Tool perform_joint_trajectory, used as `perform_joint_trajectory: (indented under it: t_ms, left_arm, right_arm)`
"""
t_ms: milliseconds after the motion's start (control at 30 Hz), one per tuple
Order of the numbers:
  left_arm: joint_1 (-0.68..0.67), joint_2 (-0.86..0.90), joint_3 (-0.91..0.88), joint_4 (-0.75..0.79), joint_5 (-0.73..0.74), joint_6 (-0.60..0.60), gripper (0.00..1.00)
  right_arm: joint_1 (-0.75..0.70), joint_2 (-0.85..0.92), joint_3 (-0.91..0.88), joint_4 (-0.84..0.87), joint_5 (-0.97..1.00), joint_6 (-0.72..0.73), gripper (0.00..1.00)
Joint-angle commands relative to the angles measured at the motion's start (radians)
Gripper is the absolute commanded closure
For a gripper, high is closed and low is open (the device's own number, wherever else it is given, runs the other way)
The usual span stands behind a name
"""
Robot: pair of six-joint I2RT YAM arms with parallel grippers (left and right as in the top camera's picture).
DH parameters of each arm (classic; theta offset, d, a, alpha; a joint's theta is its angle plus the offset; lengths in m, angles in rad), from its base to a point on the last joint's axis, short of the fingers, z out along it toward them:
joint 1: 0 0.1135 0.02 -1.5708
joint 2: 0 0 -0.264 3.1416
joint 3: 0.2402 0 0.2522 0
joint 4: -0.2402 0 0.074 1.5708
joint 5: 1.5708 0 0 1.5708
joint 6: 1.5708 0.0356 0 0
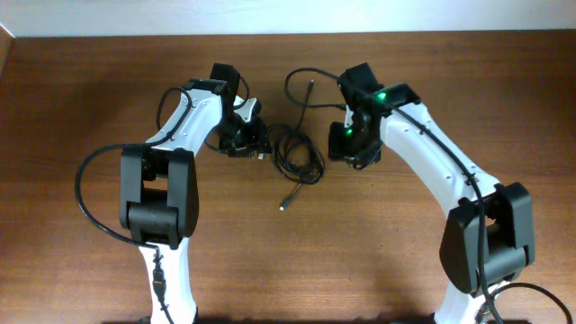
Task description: Untangle cables
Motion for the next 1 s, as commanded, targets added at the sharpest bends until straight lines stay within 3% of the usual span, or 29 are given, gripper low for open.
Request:
perform_joint_trajectory:
  t_ms: [0, 400, 567, 633, 733, 800, 867, 967]
  left_arm:
    - [0.006, -0.029, -0.003, -0.002, -0.023, 0.005, 0.51]
    - [-0.005, -0.029, -0.003, 0.002, -0.037, 0.005, 0.50]
    - [-0.019, -0.029, -0.003, 0.006, -0.038, 0.005, 0.49]
    - [-0.021, -0.029, -0.003, 0.006, -0.038, 0.005, 0.48]
    - [-0.021, -0.029, -0.003, 0.006, -0.039, 0.005, 0.50]
    - [-0.021, -0.029, -0.003, 0.006, -0.045, 0.005, 0.49]
    - [-0.021, -0.029, -0.003, 0.005, -0.056, 0.005, 0.49]
    - [-0.021, -0.029, -0.003, 0.005, -0.056, 0.005, 0.47]
  right_arm:
    - [0.023, 0.003, -0.060, 0.045, -0.016, 0.008, 0.57]
    - [0.115, 0.003, -0.301, 0.475, 0.025, 0.008, 0.54]
    - [0.113, 0.003, -0.373, 0.515, 0.146, 0.060, 0.54]
    - [0.113, 0.003, -0.375, 0.501, 0.147, 0.060, 0.55]
    - [0.098, 0.003, -0.368, 0.429, 0.165, 0.050, 0.70]
    - [0.068, 0.003, -0.336, 0.321, 0.169, 0.048, 0.70]
    - [0.034, 0.003, -0.286, 0.207, 0.169, 0.019, 0.69]
    - [-0.029, 0.003, -0.155, -0.006, 0.167, -0.012, 0.53]
